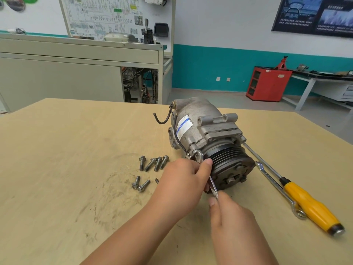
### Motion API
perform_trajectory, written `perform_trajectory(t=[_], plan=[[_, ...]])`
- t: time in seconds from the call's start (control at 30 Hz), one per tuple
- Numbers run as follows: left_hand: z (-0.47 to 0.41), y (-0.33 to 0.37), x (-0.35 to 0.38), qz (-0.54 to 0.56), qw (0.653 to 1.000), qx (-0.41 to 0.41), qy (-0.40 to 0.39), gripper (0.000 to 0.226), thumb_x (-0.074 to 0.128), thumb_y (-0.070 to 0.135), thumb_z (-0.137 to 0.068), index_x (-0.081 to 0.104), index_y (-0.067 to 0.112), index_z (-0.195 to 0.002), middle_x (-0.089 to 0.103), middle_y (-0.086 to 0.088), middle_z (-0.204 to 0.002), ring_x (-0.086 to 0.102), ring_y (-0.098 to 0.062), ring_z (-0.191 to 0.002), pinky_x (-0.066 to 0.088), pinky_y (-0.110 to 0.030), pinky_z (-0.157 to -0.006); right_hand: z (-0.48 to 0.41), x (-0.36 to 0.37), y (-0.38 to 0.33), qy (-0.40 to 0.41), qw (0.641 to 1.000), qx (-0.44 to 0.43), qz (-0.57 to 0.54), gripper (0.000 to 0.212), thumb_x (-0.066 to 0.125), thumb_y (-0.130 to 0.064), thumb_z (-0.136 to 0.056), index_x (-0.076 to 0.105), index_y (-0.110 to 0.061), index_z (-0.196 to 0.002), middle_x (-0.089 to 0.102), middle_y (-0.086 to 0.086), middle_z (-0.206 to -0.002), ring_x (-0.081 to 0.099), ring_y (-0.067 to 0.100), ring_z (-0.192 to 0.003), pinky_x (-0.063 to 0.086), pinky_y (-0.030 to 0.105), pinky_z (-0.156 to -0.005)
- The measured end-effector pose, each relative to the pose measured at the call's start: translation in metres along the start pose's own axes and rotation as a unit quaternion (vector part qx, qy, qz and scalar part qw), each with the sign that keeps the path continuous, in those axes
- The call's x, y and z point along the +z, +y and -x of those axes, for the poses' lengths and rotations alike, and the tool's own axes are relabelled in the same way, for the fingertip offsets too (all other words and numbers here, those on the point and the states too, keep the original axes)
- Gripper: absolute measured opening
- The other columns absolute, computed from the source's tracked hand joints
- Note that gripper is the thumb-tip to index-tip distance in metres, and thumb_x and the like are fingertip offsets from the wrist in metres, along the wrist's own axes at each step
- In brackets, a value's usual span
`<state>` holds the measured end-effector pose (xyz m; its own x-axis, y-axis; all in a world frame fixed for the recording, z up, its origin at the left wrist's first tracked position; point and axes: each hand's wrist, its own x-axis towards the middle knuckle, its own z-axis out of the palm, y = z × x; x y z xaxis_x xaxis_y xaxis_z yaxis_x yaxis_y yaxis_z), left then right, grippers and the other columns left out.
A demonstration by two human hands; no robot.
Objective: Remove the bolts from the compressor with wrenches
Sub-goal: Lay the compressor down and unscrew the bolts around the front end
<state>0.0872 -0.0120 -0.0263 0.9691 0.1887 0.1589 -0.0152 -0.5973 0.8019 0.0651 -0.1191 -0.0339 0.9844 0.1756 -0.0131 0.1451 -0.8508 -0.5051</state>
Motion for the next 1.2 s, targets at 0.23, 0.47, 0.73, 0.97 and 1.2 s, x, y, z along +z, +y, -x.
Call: perform_trajectory(t=[0.23,0.47,0.73,0.97,1.2], plan=[[-0.001,-0.002,0.001,0.067,0.998,-0.019,-0.011,0.056,0.037,0.037,-0.099,0.05,0.018,-0.048,0.042,0.007,-0.035,0.036,-0.005,-0.032,0.028,-0.015,-0.039,0.003,-0.002,0.006,0.016,0.992,-0.007,-0.126,0.032,0.028,-0.038,-0.098,0.044,-0.023,-0.075,0.043,-0.004,-0.057,0.04,0.009,-0.057,0.03,0.028,-0.054],[0.0,-0.005,-0.006,0.266,0.954,-0.07,-0.122,0.053,0.038,0.037,-0.099,0.056,0.014,-0.056,0.04,0.003,-0.04,0.028,-0.008,-0.037,0.024,-0.017,-0.041,-0.003,-0.025,0.018,-0.097,0.948,0.008,-0.302,0.031,0.045,-0.026,-0.095,0.055,-0.01,-0.07,0.046,0.004,-0.037,0.044,0.018,-0.03,0.032,0.02,-0.035],[0.001,-0.002,-0.005,0.207,0.975,-0.055,-0.056,0.054,0.048,0.043,-0.094,0.059,0.017,-0.048,0.047,0.003,-0.037,0.035,-0.006,-0.034,0.031,-0.011,-0.04,0.0,-0.032,0.002,0.042,0.997,-0.047,-0.033,0.021,0.036,-0.038,-0.097,0.052,-0.026,-0.09,0.057,-0.005,-0.067,0.054,0.009,-0.062,0.046,0.024,-0.059],[-0.002,0.002,0.0,0.166,0.984,-0.06,-0.032,0.058,0.041,0.038,-0.097,0.051,0.017,-0.044,0.04,0.005,-0.032,0.032,-0.006,-0.029,0.028,-0.014,-0.036,0.01,-0.031,-0.012,0.053,0.991,-0.098,0.079,0.005,0.03,-0.037,-0.097,0.031,-0.033,-0.094,0.045,-0.012,-0.073,0.047,0.008,-0.074,0.036,0.018,-0.059],[-0.004,-0.006,-0.002,0.237,0.966,-0.062,-0.077,0.049,0.038,0.036,-0.099,0.04,0.018,-0.053,0.034,0.008,-0.039,0.021,-0.013,-0.041,0.018,-0.027,-0.048,0.013,-0.032,-0.001,-0.146,0.914,0.024,-0.377,0.019,0.047,-0.01,-0.092,0.06,-0.022,-0.083,0.053,0.0,-0.045,0.046,0.013,-0.042,0.039,0.022,-0.046]])
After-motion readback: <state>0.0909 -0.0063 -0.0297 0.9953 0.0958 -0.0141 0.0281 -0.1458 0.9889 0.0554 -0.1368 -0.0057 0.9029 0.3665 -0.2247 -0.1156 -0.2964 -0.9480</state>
